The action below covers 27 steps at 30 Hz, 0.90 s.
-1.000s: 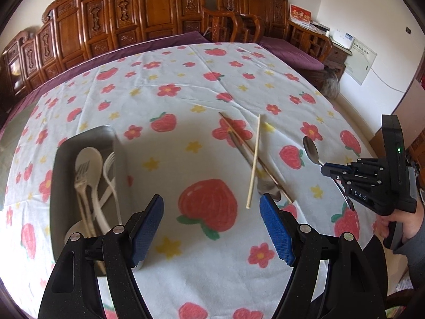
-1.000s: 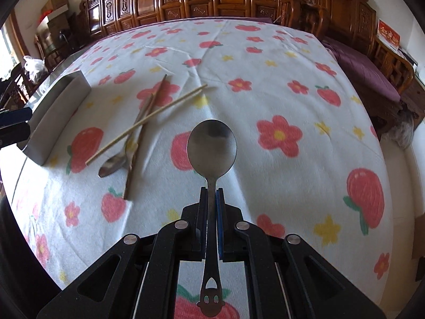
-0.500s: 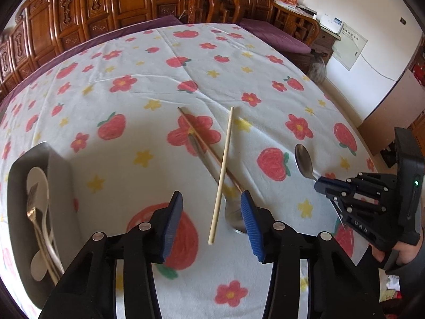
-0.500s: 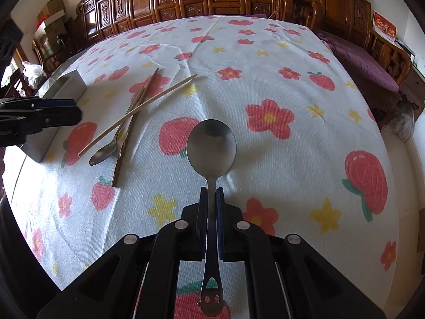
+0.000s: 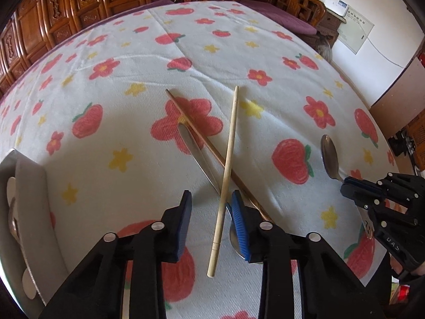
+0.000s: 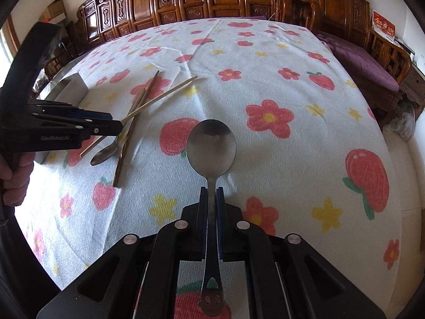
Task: Organize utensils
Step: 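Grasp a wooden chopstick with the left tool while the right tool holds the spoon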
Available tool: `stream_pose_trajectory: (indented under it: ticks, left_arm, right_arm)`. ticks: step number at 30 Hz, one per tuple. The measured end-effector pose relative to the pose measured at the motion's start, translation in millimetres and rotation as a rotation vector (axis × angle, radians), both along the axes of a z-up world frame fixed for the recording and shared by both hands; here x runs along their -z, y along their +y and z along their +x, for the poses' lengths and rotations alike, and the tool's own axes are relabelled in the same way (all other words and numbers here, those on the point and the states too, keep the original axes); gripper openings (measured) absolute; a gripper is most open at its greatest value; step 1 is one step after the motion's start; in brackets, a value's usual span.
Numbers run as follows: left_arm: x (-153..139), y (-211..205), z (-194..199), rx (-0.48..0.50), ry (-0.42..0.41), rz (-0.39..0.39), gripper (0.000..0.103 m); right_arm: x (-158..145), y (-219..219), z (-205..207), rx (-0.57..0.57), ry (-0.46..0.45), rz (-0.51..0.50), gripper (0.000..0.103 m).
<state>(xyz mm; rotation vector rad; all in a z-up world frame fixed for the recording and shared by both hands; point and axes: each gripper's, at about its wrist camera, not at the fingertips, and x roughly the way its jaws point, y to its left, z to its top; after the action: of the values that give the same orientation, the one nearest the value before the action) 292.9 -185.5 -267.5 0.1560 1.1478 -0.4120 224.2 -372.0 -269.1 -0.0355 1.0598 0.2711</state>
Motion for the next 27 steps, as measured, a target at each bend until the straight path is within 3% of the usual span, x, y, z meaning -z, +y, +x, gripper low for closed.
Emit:
stream_pose_trajectory:
  ticks: [2,3,5,15,27]
  left_arm:
    - [0.6,1.0,1.1,-0.005,0.006,-0.007,0.018]
    - [1.2,2.4,1.7,-0.008,0.019,-0.024,0.009]
    - [1.2,4.8,2.0,-0.018,0.028,-0.029,0.005]
    - [-21.5,23.9,-15.6,-0.034,-0.018,-0.025,0.004]
    - [-71.0,55.4,-46.3,-0.054,-0.118,-0.047,0.004]
  right_arm:
    - [0.0,-0.1,-0.1,0.0,0.0,0.0,0.007]
    - [-0.1,-0.1,-0.2,0.0,0.001,0.001,0.007]
    - [-0.2,0.0,-0.4,-0.001,0.0,-0.001,0.007]
    - [-8.1,9.2,-6.0,-0.006,-0.007,-0.013,0.007]
    - [-48.1,39.9,-13.5,-0.042,-0.077,-0.002,0.007]
